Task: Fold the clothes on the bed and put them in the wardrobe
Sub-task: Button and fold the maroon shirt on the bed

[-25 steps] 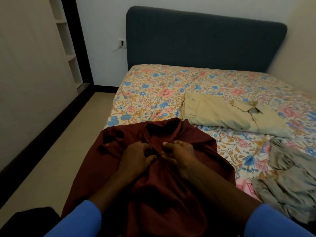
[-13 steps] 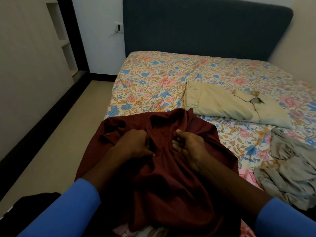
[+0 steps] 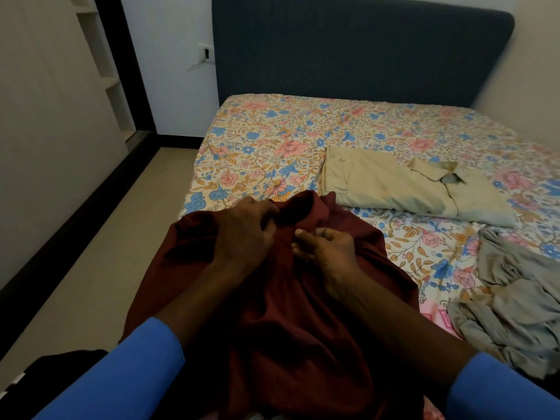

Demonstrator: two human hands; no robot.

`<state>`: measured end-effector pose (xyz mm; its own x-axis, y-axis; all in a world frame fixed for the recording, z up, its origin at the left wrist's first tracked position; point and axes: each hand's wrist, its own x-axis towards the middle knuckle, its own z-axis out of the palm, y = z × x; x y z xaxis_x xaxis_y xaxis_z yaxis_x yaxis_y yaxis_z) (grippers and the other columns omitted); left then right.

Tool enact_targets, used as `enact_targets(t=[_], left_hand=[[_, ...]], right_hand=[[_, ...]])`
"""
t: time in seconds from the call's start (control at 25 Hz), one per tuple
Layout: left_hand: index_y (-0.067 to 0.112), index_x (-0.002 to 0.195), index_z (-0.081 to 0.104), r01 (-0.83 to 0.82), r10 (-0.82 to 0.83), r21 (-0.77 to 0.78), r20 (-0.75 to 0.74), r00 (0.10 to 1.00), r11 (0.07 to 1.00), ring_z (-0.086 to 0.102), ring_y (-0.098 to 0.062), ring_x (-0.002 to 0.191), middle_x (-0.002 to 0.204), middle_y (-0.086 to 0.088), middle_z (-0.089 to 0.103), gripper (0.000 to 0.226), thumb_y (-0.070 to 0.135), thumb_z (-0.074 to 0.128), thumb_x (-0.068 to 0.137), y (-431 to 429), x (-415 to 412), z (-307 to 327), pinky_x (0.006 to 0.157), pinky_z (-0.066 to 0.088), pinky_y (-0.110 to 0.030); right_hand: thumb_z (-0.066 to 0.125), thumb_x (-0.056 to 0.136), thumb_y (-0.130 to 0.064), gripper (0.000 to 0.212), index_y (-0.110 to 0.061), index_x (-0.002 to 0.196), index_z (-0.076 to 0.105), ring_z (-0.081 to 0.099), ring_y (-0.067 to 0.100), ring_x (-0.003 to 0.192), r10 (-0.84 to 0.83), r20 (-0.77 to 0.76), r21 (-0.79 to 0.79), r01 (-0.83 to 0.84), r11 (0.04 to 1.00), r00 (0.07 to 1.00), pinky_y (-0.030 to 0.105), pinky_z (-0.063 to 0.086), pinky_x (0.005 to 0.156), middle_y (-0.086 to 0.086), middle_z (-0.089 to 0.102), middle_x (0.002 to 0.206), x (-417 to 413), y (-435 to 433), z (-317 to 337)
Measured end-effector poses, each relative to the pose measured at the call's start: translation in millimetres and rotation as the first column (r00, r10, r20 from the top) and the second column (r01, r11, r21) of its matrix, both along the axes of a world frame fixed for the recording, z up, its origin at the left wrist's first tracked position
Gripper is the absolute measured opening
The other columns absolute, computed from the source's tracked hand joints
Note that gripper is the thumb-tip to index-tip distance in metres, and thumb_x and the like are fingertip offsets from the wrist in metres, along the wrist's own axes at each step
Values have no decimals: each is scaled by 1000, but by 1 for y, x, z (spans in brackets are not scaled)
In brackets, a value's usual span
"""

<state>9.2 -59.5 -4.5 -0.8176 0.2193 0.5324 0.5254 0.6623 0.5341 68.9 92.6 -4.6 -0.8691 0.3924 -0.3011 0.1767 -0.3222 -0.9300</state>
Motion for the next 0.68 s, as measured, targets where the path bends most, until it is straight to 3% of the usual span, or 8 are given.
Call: enact_targets(t=[0.12,0.28,0.44,0.6,0.68], left_hand=[[21,114,78,145,-165,105,205,965,984,69,-1,95,109,8,76,25,16,76,90,22,13,-13,83,53,-13],[24,104,81,57,-230,393,409,883,918,72,2,88,96,11,78,18,17,81,87,22,11,-27,82,61,-23],[23,97,79,3,-204,458,390,898,889,73,-1,80,87,10,77,13,15,82,86,26,6,-25,75,61,-25],[23,98,78,52,-258,474,380,888,879,73,-1,83,87,9,77,14,16,81,86,31,1,-26,76,61,-25],[22,98,78,59,-267,451,412,871,890,73,-2,82,87,8,77,16,17,84,84,30,-3,-30,77,61,-26]], right_hand=[[73,90,5,20,-4,77,60,73,17,66,-12,14,-81,13,997,1000,27,63,66,11,68,75,2,-3,-9],[69,90,12,18,-2,97,59,75,16,66,-81,29,-222,85,971,996,25,63,65,14,68,90,-2,2,-18],[72,89,9,16,-2,85,61,76,18,69,-95,19,-188,97,977,995,26,64,67,15,70,87,-9,1,-20],[73,88,8,22,-1,102,61,77,22,77,-108,23,-207,110,972,994,26,63,67,20,72,102,-17,7,-23],[70,89,10,18,2,103,63,77,20,77,-88,17,-231,90,969,996,26,63,69,18,72,97,-18,9,-24]])
